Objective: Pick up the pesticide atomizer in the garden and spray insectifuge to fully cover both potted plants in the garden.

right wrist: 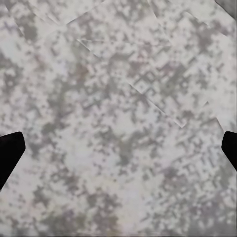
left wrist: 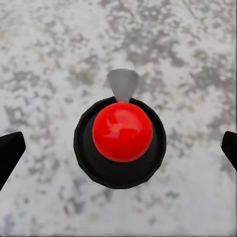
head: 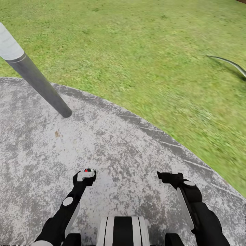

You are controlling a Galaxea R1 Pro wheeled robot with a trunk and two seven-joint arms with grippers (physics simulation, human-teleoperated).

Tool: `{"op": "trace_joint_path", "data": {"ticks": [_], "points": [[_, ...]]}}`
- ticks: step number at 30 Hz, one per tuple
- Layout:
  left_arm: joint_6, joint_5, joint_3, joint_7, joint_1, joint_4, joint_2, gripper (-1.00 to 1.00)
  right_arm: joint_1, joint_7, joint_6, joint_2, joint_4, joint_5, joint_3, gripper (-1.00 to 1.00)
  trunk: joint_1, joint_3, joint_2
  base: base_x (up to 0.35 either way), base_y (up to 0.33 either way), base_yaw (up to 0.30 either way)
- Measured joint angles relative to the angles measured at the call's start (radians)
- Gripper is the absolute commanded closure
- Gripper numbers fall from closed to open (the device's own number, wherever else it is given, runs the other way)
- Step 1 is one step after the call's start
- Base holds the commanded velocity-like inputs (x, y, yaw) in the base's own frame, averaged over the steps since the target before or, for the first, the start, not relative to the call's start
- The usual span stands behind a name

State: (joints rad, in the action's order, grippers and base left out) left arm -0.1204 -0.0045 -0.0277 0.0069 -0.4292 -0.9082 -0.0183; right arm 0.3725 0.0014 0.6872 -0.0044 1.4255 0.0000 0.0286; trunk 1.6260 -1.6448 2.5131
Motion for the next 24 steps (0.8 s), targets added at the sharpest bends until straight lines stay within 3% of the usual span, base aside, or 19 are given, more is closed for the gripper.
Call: {"op": "trace_joint_path", "data": {"ticks": [8,9,24], "points": [[-0.001,0.000,-0.001,0.000,0.000,0.000,0.000,-1.00,0.000,0.000,0.000,0.000,0.000,0.000,0.000,-1.00,0.000,0.000,0.000,-0.018,-0.009,0.000],[-0.003,0.000,-0.002,0.000,0.000,0.000,0.000,1.00,0.000,0.000,0.000,0.000,0.000,0.000,0.000,-1.00,0.000,0.000,0.000,-0.002,-0.001,0.000],[-0.007,0.001,0.001,0.000,0.000,0.000,0.000,1.00,0.000,0.000,0.000,0.000,0.000,0.000,0.000,-1.00,0.000,0.000,0.000,0.000,0.000,0.000]]}}
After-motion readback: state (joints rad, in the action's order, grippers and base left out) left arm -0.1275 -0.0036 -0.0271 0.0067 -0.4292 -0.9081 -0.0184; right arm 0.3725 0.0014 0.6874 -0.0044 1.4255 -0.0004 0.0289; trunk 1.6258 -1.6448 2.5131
